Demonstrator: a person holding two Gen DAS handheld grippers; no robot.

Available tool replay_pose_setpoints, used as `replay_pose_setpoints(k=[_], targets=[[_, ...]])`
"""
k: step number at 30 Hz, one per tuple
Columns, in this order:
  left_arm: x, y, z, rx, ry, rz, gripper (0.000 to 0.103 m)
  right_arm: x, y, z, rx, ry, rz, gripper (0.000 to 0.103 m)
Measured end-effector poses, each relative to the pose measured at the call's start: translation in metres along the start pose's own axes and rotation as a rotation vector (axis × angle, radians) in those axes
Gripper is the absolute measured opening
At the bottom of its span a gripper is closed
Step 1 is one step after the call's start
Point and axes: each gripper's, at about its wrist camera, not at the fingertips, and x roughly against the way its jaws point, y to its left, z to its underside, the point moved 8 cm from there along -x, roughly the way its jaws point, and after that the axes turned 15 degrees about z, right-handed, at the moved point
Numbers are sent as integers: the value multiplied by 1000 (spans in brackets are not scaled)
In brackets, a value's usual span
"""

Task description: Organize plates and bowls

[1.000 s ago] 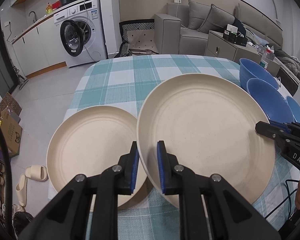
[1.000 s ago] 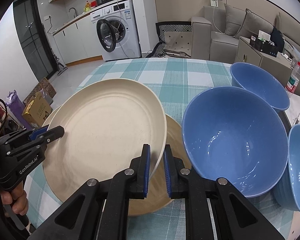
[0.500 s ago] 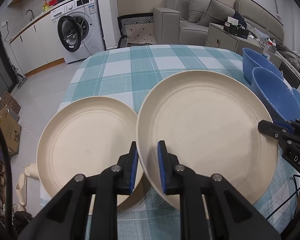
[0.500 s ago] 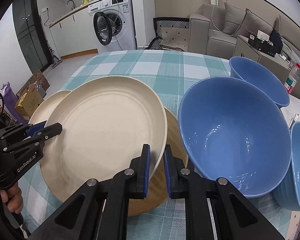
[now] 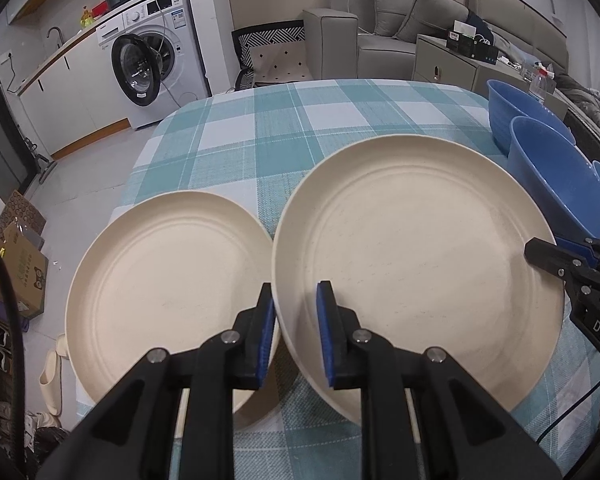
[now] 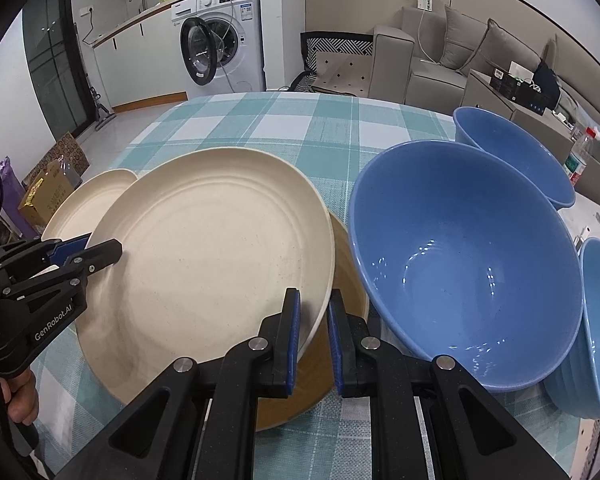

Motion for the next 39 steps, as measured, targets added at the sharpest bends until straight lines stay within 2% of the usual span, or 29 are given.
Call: replay_pose_setpoints(k=[22, 39], targets=[[-11, -10, -1, -36, 18, -15, 21, 2, -4, 8, 77, -56, 136, 17], [-16, -14, 2, -60, 24, -31, 20, -6, -1, 17, 90, -39, 167, 19]])
